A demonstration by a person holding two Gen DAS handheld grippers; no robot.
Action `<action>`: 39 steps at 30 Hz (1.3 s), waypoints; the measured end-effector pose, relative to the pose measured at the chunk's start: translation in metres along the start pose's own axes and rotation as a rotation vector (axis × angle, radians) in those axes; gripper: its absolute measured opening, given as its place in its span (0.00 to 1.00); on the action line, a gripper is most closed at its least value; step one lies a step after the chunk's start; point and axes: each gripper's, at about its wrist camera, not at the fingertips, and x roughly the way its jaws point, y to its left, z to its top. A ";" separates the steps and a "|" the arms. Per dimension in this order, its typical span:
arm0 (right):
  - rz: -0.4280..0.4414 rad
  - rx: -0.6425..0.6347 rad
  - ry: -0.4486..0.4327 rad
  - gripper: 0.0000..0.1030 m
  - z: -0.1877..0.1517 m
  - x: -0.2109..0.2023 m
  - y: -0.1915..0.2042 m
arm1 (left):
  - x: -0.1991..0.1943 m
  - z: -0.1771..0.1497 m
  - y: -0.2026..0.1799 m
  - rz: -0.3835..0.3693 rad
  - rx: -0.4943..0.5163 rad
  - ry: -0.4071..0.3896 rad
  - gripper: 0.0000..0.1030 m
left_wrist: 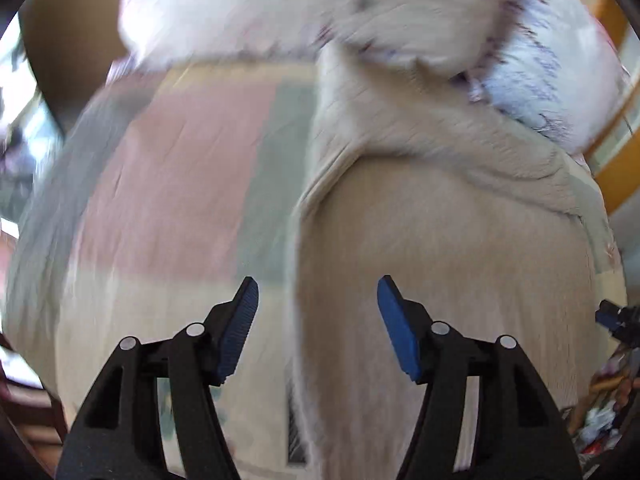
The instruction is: Fold small clothes
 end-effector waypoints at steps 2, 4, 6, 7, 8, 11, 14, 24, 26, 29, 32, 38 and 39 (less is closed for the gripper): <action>0.063 0.025 0.019 0.61 -0.012 -0.002 -0.003 | 0.003 -0.021 0.011 -0.069 -0.063 0.048 0.54; 0.148 0.067 0.086 0.49 -0.024 0.002 -0.005 | -0.003 -0.039 0.015 -0.119 -0.073 0.032 0.46; 0.234 0.121 0.152 0.32 -0.040 0.008 -0.010 | -0.007 -0.057 0.015 -0.209 -0.124 0.057 0.33; 0.269 0.147 0.195 0.25 -0.050 0.013 -0.012 | -0.008 -0.065 0.018 -0.232 -0.141 0.065 0.30; 0.289 0.164 0.227 0.14 -0.058 0.017 -0.013 | -0.010 -0.071 0.017 -0.240 -0.154 0.064 0.26; 0.333 0.204 0.261 0.08 -0.071 0.024 -0.016 | -0.008 -0.081 0.013 -0.295 -0.213 0.107 0.11; 0.414 0.204 0.210 0.08 -0.053 0.020 -0.003 | -0.008 -0.078 0.012 -0.350 -0.242 0.138 0.06; 0.663 0.213 -0.184 0.08 0.150 0.041 0.076 | -0.002 0.153 0.002 -0.403 -0.150 -0.211 0.09; 0.584 0.271 -0.225 0.24 0.188 0.066 0.080 | 0.021 0.195 -0.008 -0.345 -0.148 -0.213 0.34; 0.381 0.361 -0.164 0.69 0.211 0.093 0.080 | 0.048 0.220 -0.011 -0.195 -0.154 -0.147 0.72; 0.375 0.302 -0.128 0.77 0.192 0.092 0.086 | 0.062 0.205 0.005 -0.227 -0.149 -0.089 0.74; 0.340 0.311 -0.069 0.77 0.166 0.092 0.076 | 0.106 0.186 0.017 -0.365 -0.204 0.061 0.70; 0.342 0.306 -0.068 0.77 0.162 0.094 0.072 | 0.110 0.184 0.015 -0.378 -0.200 0.068 0.69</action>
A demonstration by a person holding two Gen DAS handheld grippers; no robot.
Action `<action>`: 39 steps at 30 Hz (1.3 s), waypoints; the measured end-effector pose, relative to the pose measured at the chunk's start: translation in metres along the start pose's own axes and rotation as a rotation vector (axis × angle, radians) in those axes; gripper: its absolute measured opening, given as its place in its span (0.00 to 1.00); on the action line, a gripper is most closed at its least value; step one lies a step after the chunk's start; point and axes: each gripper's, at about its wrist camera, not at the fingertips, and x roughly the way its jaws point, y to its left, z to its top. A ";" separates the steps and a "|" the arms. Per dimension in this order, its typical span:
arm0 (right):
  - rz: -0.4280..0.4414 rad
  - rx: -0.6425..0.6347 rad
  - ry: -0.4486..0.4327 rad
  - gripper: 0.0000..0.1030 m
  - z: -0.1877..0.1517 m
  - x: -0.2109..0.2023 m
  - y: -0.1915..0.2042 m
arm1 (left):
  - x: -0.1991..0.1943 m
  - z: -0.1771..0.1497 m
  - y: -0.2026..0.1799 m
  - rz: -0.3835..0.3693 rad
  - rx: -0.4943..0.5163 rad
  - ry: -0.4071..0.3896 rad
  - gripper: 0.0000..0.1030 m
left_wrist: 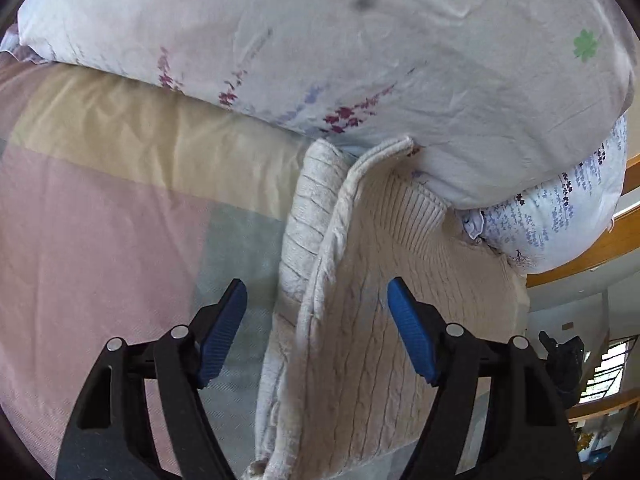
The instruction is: Fold small clothes
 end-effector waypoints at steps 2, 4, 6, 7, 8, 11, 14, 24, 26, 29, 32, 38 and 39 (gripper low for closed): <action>0.002 -0.021 0.013 0.77 0.002 0.000 0.003 | 0.008 0.001 -0.003 -0.008 0.011 -0.020 0.66; -0.001 -0.037 0.030 0.77 0.007 -0.004 -0.002 | 0.011 0.005 0.001 -0.023 -0.014 -0.038 0.42; 0.008 -0.031 0.050 0.77 0.011 -0.004 -0.003 | 0.022 0.008 0.010 -0.092 -0.105 0.020 0.14; 0.013 -0.027 0.060 0.77 0.013 -0.005 -0.006 | 0.019 0.008 0.010 -0.094 -0.128 0.007 0.13; 0.017 -0.025 0.066 0.77 0.016 -0.015 -0.009 | 0.015 0.007 0.001 -0.094 -0.113 -0.002 0.13; 0.009 -0.037 0.049 0.77 0.027 -0.023 -0.014 | -0.004 0.002 -0.054 -0.188 -0.064 -0.015 0.12; -0.025 -0.064 0.000 0.77 0.042 -0.038 -0.017 | -0.010 0.000 -0.137 -0.336 0.005 -0.017 0.12; -0.122 -0.162 -0.083 0.77 0.100 -0.053 -0.018 | 0.134 -0.036 -0.294 -0.831 -0.169 0.326 0.42; -0.101 -0.170 -0.056 0.86 0.105 -0.057 -0.020 | 0.109 -0.028 -0.266 -0.715 -0.114 0.195 0.69; -0.067 -0.172 0.044 0.92 0.107 -0.046 -0.022 | 0.084 -0.019 -0.220 -0.359 0.004 0.077 0.72; -0.089 -0.169 0.142 0.92 0.108 -0.023 -0.025 | 0.091 -0.025 -0.191 -0.231 0.002 0.127 0.72; -0.118 -0.199 0.230 0.85 0.099 0.014 -0.020 | 0.124 -0.054 -0.193 -0.162 0.095 0.221 0.73; -0.110 -0.193 0.239 0.65 0.098 0.017 -0.021 | 0.129 -0.058 -0.196 -0.166 0.100 0.219 0.73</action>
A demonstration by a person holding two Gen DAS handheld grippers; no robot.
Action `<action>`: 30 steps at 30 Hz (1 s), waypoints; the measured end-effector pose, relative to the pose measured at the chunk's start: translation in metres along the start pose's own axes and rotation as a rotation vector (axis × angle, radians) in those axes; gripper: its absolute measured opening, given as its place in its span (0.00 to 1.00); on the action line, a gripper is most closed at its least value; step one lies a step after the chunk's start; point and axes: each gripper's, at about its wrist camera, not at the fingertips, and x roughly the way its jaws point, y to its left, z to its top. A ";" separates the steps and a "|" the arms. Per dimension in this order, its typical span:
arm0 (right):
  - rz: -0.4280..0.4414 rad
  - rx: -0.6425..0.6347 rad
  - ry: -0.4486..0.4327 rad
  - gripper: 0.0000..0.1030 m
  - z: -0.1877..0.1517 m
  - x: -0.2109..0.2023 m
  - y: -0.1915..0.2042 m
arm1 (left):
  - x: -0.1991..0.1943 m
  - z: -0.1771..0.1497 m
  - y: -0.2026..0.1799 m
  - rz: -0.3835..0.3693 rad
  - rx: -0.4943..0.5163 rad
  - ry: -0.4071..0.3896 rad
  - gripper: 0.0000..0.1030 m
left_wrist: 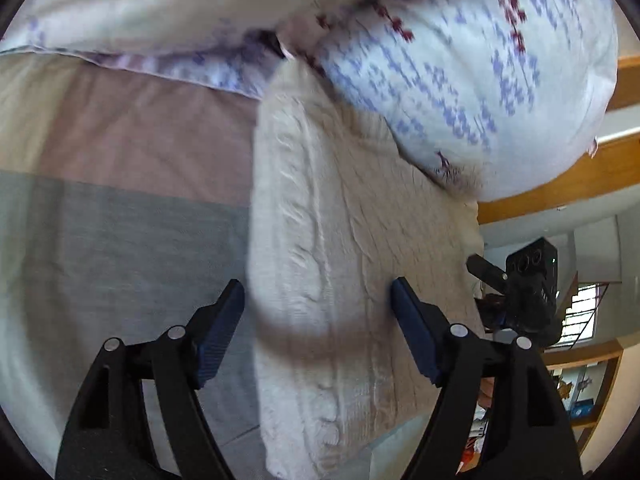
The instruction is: Fold small clothes
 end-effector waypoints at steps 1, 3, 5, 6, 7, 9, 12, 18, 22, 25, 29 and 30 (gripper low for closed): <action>0.010 0.011 0.020 0.54 -0.003 0.007 -0.003 | 0.004 -0.001 -0.001 -0.006 -0.001 -0.006 0.72; 0.057 0.039 0.012 0.36 -0.008 0.011 -0.007 | 0.005 -0.003 -0.003 -0.012 0.007 -0.042 0.58; 0.144 0.099 -0.011 0.33 -0.016 0.002 -0.009 | 0.003 -0.005 0.002 -0.051 -0.006 -0.044 0.38; 0.162 0.099 -0.017 0.31 -0.019 -0.001 -0.007 | 0.004 -0.004 0.003 -0.095 -0.018 -0.035 0.36; 0.207 0.095 -0.020 0.31 -0.026 -0.004 0.001 | -0.009 -0.004 0.006 -0.137 -0.010 -0.029 0.34; 0.258 0.059 0.005 0.30 -0.038 -0.004 0.021 | -0.046 -0.009 0.010 -0.147 0.064 -0.063 0.34; 0.250 -0.041 0.059 0.29 -0.059 0.016 0.057 | -0.094 -0.015 0.028 -0.050 0.128 -0.117 0.38; -0.012 -0.069 -0.014 0.47 -0.074 0.031 0.076 | -0.130 -0.035 0.058 0.261 0.133 -0.215 0.55; 0.045 -0.046 -0.101 0.58 -0.098 0.005 0.077 | -0.161 -0.077 0.041 0.285 0.160 -0.340 0.70; 0.077 -0.022 -0.031 0.17 -0.104 0.027 0.078 | -0.169 -0.105 0.040 0.298 0.167 -0.345 0.73; -0.080 0.020 -0.104 0.09 -0.091 0.031 0.061 | -0.144 -0.122 0.025 0.353 0.194 -0.338 0.78; -0.083 0.057 -0.117 0.09 -0.088 0.032 0.055 | -0.143 -0.130 0.023 0.366 0.205 -0.339 0.79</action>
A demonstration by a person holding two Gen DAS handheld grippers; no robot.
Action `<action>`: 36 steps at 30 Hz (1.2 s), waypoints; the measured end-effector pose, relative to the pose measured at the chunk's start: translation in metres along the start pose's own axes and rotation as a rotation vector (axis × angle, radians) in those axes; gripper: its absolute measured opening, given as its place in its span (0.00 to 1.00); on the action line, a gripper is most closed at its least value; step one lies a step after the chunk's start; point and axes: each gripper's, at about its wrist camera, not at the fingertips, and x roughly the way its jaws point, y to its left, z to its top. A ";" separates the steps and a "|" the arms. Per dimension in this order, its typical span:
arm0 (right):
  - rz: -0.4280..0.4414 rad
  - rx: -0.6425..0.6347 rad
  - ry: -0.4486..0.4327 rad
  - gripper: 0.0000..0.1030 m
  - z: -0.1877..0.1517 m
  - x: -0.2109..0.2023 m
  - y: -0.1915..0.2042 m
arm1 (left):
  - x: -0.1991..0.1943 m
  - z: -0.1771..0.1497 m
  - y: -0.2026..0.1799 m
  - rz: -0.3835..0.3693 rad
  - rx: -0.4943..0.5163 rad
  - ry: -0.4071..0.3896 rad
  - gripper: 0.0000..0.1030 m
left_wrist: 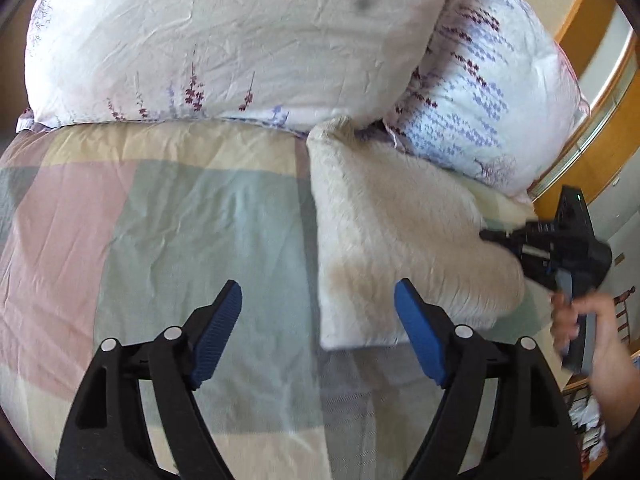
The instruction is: Fold small clothes
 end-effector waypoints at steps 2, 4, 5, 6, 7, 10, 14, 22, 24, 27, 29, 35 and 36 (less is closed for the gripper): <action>-0.040 0.009 -0.020 0.09 0.003 0.002 -0.002 | -0.003 -0.014 -0.006 0.018 0.028 -0.007 0.83; -0.091 -0.067 -0.034 0.10 -0.003 0.004 0.010 | -0.004 -0.030 -0.011 0.023 0.060 -0.010 0.88; -0.096 -0.094 -0.046 0.12 -0.008 0.003 0.016 | -0.002 -0.037 -0.013 0.030 0.074 -0.005 0.90; -0.089 -0.106 -0.063 0.17 -0.015 0.000 0.020 | -0.001 -0.043 -0.015 0.039 0.083 0.002 0.91; -0.075 -0.115 -0.093 0.20 -0.025 -0.009 0.021 | 0.001 -0.049 -0.016 0.061 0.090 0.013 0.95; -0.129 -0.178 -0.189 0.63 -0.074 -0.043 0.016 | 0.008 -0.064 -0.022 0.120 0.090 0.031 0.98; -0.234 -0.332 -0.217 0.65 -0.139 -0.053 0.011 | 0.020 -0.071 -0.031 0.143 0.094 0.043 0.98; -0.368 -0.548 -0.182 0.80 -0.186 -0.017 0.024 | 0.041 -0.081 -0.042 0.246 0.147 0.043 0.98; -0.397 -0.590 -0.183 0.88 -0.191 -0.009 0.029 | 0.043 -0.084 -0.046 0.273 0.179 0.031 0.98; -0.456 -0.656 -0.177 0.96 -0.203 0.001 0.035 | 0.042 -0.088 -0.046 0.272 0.181 0.002 0.98; -0.485 -0.685 -0.182 0.99 -0.209 0.007 0.038 | 0.042 -0.088 -0.046 0.272 0.179 0.001 0.98; -0.486 -0.672 -0.212 0.99 -0.216 -0.008 0.031 | 0.042 -0.089 -0.047 0.265 0.195 0.001 0.98; -0.485 -0.671 -0.218 0.99 -0.217 -0.009 0.031 | 0.042 -0.089 -0.047 0.263 0.195 0.000 0.98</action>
